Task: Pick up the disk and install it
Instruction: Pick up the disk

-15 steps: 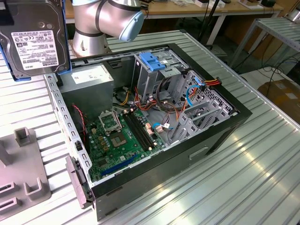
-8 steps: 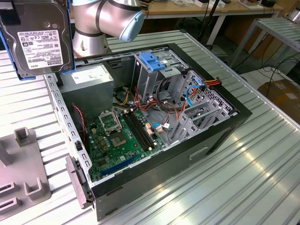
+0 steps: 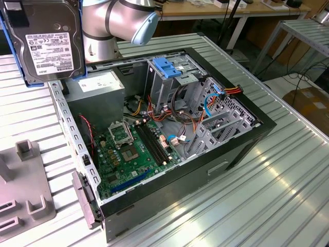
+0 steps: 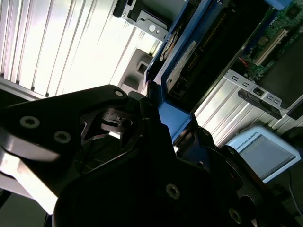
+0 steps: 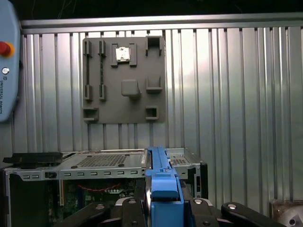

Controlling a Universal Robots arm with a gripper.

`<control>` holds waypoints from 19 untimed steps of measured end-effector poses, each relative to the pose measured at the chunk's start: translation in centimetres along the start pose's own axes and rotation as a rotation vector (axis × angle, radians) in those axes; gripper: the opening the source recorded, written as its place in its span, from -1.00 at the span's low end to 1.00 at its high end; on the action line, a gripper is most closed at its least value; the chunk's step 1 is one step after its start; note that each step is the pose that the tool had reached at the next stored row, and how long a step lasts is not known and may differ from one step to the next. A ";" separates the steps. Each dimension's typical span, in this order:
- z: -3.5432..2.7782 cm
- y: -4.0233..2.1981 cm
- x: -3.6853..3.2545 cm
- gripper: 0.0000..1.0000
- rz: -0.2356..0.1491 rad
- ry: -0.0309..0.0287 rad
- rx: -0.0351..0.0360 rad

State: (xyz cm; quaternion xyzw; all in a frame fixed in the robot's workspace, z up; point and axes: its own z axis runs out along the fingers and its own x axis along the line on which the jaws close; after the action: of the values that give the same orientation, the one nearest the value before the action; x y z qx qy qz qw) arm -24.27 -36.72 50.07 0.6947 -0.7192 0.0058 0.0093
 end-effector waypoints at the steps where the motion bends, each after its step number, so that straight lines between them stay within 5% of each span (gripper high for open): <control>1: 0.00 -0.12 0.00 -0.26 0.000 0.0000 0.0000; 19: 0.11 -3.14 0.11 -0.26 0.007 0.0000 -0.0002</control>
State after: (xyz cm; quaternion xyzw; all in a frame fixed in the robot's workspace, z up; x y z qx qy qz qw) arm -21.14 -36.94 49.94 0.6922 -0.7217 0.0057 0.0093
